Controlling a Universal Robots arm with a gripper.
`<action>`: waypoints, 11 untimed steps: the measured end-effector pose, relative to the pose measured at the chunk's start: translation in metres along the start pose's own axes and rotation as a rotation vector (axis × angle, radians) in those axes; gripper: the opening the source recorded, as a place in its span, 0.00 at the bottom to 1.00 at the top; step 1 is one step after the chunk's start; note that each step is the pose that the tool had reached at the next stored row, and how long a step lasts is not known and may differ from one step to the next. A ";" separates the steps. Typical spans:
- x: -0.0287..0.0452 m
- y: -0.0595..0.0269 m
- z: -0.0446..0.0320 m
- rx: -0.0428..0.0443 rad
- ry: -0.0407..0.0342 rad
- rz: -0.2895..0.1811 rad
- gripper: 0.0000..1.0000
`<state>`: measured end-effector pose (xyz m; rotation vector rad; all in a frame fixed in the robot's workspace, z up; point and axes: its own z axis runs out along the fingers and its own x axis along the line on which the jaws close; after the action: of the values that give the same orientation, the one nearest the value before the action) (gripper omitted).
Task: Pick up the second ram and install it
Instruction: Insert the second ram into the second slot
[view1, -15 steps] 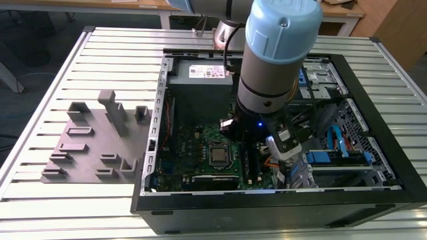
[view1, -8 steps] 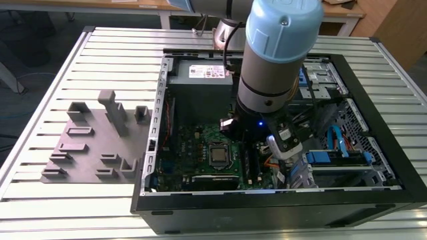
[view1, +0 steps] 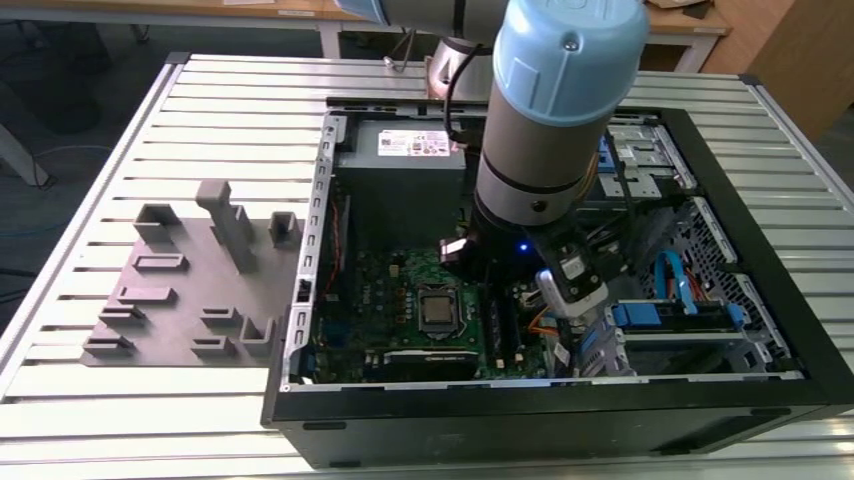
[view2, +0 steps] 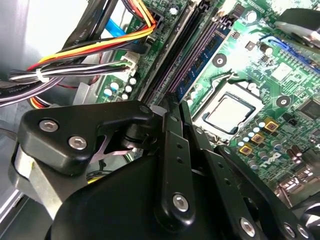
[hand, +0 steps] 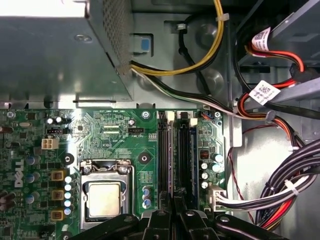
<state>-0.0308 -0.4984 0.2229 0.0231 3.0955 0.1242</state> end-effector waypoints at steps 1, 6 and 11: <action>0.0000 0.0000 0.0000 -0.0002 0.0004 -0.004 0.11; 0.0000 -0.0005 0.0000 -0.0013 0.0025 -0.030 0.11; -0.0001 -0.0031 0.0002 -0.0017 0.0030 -0.038 0.11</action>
<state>-0.0308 -0.5014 0.2225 -0.0352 3.0969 0.1257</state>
